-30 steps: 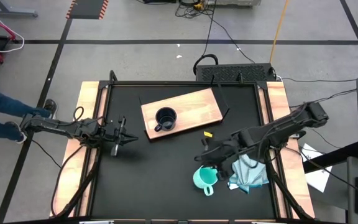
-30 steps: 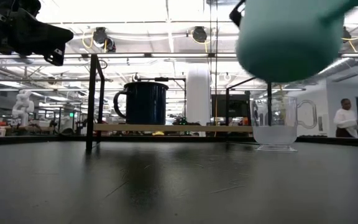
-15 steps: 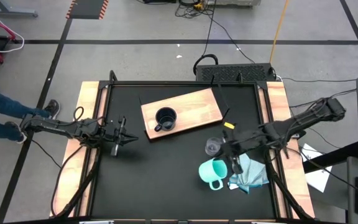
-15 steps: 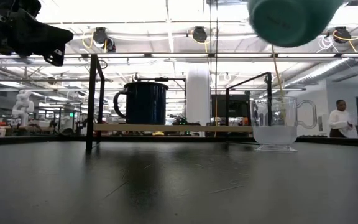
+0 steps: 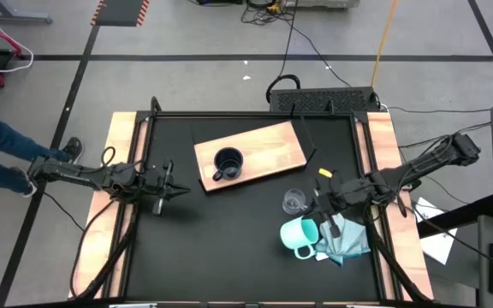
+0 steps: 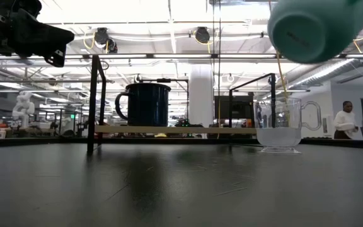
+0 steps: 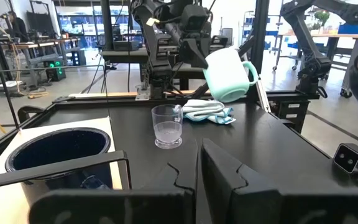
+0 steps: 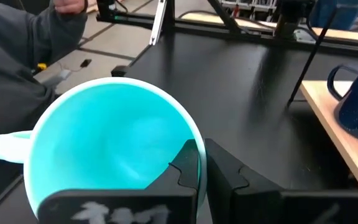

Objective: Stack small to large cups/mugs on shelf
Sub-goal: Put the light blue cup on the shelf

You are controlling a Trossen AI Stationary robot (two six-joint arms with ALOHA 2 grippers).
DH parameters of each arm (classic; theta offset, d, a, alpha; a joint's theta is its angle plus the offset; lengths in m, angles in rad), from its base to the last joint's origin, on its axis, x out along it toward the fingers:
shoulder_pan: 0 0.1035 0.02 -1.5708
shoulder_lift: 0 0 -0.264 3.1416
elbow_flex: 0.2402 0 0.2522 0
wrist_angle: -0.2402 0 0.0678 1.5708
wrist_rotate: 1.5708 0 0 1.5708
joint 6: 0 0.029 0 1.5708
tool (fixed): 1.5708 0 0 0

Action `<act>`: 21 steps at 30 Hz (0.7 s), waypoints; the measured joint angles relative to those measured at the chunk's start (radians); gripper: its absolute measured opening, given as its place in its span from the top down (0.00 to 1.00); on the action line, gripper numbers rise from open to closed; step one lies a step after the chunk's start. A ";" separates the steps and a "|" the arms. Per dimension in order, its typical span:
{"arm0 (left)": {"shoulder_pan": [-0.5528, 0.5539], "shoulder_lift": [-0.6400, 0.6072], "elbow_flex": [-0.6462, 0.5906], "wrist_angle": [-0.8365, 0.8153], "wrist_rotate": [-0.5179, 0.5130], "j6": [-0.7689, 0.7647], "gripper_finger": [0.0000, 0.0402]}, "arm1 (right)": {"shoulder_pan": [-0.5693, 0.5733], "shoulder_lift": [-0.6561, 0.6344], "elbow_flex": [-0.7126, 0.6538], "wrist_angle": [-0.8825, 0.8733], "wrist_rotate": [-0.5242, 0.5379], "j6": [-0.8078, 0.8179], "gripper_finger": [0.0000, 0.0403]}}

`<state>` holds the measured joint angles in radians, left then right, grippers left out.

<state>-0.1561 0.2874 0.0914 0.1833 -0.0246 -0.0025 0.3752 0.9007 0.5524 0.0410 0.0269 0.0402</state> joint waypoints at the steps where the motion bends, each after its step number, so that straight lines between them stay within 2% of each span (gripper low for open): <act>1: 0.000 0.000 0.000 0.000 0.000 0.000 0.94 | 0.000 -0.003 -0.008 0.000 0.000 -0.004 1.00; 10: 0.000 0.000 0.000 0.000 0.000 0.003 0.94 | 0.000 -0.006 -0.063 0.092 0.000 -0.033 1.00; 21: 0.000 0.000 0.000 0.001 -0.002 0.043 0.94 | -0.014 -0.010 -0.066 0.135 0.000 -0.067 1.00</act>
<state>-0.1562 0.2871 0.0914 0.1844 -0.0265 0.0404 0.3614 0.8902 0.4866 0.1762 0.0273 -0.0263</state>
